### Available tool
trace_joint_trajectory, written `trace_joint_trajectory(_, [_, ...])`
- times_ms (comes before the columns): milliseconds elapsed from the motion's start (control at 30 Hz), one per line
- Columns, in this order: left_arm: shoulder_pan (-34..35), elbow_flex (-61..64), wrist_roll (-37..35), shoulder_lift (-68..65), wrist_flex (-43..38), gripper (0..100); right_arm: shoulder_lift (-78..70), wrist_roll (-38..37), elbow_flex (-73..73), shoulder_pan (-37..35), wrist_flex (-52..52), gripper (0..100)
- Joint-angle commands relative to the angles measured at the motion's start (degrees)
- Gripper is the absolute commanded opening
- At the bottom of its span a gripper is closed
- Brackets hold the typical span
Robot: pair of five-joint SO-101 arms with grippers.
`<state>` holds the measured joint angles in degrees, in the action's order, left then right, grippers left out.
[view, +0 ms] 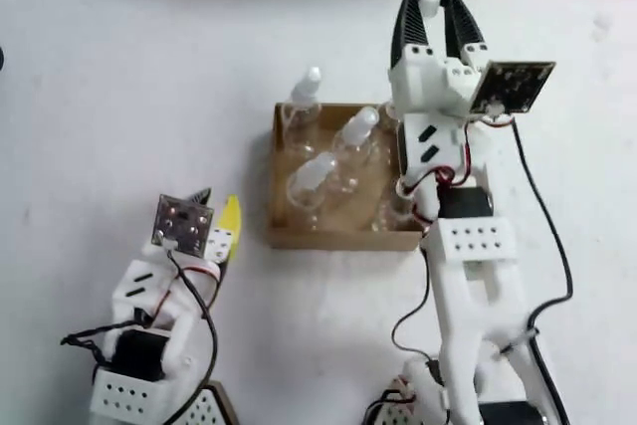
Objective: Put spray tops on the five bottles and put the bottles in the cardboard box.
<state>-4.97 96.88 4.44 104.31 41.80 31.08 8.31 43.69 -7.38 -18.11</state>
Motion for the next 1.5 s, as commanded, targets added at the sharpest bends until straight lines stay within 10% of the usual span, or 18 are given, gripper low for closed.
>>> trace_joint_trajectory(0, [-0.8, 0.0, 0.7, 0.4, -0.1, 10, -2.3, 3.3, -0.7, 2.3, -1.9, 1.5])
trace_joint_trajectory(1467, [-0.8, 0.0, 0.7, 0.4, -0.3, 10, -9.5, 7.4, 4.7, 3.4, -7.3, 1.5])
